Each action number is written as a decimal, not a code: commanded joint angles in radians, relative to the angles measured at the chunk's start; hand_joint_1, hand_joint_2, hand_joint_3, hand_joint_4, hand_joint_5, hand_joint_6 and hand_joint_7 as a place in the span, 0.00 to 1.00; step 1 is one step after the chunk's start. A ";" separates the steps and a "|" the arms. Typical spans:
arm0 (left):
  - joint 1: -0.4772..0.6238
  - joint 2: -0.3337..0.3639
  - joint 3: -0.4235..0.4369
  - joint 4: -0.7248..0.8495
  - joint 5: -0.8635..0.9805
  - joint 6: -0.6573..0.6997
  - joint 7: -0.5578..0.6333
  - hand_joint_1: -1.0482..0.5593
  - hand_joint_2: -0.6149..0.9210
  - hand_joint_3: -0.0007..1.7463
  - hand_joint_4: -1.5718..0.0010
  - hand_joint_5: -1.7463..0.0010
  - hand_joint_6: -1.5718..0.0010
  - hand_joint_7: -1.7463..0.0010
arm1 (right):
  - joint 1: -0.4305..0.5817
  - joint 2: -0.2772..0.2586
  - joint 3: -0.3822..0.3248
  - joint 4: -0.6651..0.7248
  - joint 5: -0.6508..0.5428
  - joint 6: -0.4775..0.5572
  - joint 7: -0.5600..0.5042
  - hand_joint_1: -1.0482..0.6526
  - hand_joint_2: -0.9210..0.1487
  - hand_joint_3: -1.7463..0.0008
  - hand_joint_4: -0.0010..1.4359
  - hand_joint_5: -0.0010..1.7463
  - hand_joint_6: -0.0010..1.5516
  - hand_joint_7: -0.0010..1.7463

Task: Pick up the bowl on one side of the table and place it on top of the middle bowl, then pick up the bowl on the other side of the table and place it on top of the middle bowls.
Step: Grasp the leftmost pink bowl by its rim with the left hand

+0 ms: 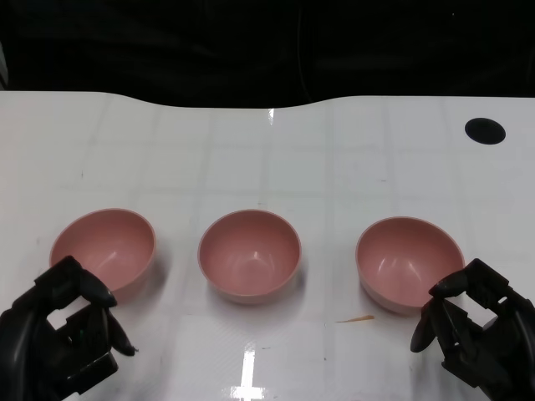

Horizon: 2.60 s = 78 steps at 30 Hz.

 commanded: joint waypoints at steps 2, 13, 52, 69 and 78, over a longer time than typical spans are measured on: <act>0.013 -0.007 0.006 -0.041 0.026 -0.043 0.037 0.78 0.83 0.72 0.68 0.00 0.69 0.04 | -0.004 0.001 -0.006 -0.003 0.001 -0.016 -0.008 0.57 0.26 0.46 0.63 0.92 0.51 0.77; 0.056 0.178 0.007 -0.271 0.639 -0.167 0.153 0.43 0.99 0.08 0.72 0.64 0.60 0.79 | -0.007 -0.006 -0.007 -0.004 0.013 0.005 0.001 0.57 0.25 0.45 0.63 0.93 0.50 0.78; -0.144 0.482 -0.134 -0.046 1.197 -0.146 0.201 0.16 0.94 0.01 0.59 1.00 0.53 1.00 | 0.017 0.007 0.021 -0.040 -0.008 0.011 -0.039 0.58 0.24 0.45 0.61 0.94 0.50 0.79; -0.296 0.505 -0.280 0.287 1.168 -0.166 0.285 0.17 0.99 0.00 0.64 1.00 0.58 1.00 | 0.012 0.014 0.020 -0.028 -0.006 -0.001 -0.027 0.55 0.27 0.48 0.63 0.90 0.54 0.73; -0.361 0.516 -0.340 0.351 1.164 -0.162 0.283 0.20 0.99 0.00 0.64 1.00 0.57 1.00 | 0.006 0.021 0.019 -0.018 -0.013 -0.009 -0.033 0.55 0.26 0.48 0.64 0.90 0.54 0.73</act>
